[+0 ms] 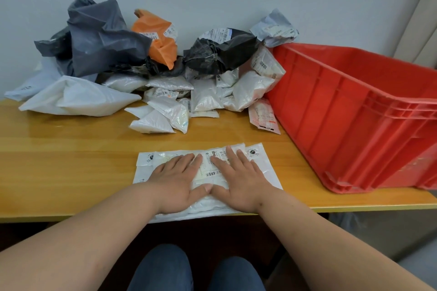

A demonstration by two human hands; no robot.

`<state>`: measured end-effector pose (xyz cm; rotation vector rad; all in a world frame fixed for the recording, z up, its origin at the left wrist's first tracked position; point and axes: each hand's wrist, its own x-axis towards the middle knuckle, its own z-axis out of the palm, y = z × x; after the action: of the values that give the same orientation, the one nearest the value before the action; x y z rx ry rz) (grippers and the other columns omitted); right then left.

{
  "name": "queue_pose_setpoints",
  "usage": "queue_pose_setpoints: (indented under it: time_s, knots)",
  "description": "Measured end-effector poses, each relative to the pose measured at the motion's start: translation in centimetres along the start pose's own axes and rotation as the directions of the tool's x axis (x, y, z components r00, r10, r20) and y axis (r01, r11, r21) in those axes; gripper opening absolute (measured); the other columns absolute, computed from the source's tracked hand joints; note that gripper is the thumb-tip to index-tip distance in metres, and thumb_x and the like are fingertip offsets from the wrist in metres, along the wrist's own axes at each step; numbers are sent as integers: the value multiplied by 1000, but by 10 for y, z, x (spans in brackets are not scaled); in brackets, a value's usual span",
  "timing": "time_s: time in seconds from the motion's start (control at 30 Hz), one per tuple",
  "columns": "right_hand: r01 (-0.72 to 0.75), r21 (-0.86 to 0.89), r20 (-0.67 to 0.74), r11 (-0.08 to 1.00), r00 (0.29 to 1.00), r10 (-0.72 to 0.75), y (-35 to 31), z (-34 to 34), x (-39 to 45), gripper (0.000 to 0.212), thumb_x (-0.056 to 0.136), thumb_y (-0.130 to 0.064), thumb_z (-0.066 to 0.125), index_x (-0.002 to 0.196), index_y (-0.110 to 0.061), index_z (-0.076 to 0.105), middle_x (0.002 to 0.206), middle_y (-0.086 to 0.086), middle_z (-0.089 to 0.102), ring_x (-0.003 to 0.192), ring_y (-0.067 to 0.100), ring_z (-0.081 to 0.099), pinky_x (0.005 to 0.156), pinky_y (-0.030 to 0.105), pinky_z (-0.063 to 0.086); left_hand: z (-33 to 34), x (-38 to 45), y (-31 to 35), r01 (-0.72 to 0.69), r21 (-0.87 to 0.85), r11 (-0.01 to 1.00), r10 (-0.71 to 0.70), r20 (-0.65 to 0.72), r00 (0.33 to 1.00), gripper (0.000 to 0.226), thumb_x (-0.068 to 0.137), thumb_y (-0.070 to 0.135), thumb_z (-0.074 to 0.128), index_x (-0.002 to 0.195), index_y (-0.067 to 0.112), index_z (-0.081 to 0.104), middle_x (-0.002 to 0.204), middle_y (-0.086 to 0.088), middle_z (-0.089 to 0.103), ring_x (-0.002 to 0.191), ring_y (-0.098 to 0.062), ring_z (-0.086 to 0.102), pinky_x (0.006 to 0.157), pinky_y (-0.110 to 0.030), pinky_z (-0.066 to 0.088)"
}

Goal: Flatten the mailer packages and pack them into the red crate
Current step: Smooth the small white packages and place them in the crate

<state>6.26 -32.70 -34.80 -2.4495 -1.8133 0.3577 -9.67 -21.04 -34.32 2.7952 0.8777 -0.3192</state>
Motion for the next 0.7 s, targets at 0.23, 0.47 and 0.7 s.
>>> queue_pose_setpoints:
  time_s: [0.23, 0.47, 0.7]
  knots:
    - [5, -35, 19, 999, 1000, -4, 1, 2, 1, 76, 94, -70, 30, 155, -43, -6, 163, -3, -23, 149, 22, -24, 122, 48, -8, 0, 2, -6, -43, 49, 998, 37, 114, 993, 135, 41, 99, 14, 146, 28, -34, 155, 8, -37, 144, -14, -31, 120, -40, -11]
    - [-24, 7, -2, 1000, 1000, 24, -1, 4, 3, 76, 92, -70, 35, 155, -46, -2, 164, -6, -20, 150, 20, -23, 121, 49, -8, 0, 2, -4, -28, 69, 997, 20, 112, 994, 132, 54, 99, 30, 146, 28, -34, 155, 8, -37, 144, -15, -30, 121, -42, -9]
    - [-90, 166, -2, 982, 996, 92, -3, -21, 9, 60, 92, -65, 45, 147, -45, 32, 161, -6, 20, 148, 23, 14, 120, 46, 17, -3, -2, -1, -27, 67, 997, 19, 119, 993, 122, 73, 85, 46, 147, 28, -32, 155, 8, -36, 144, -15, -31, 121, -41, -10]
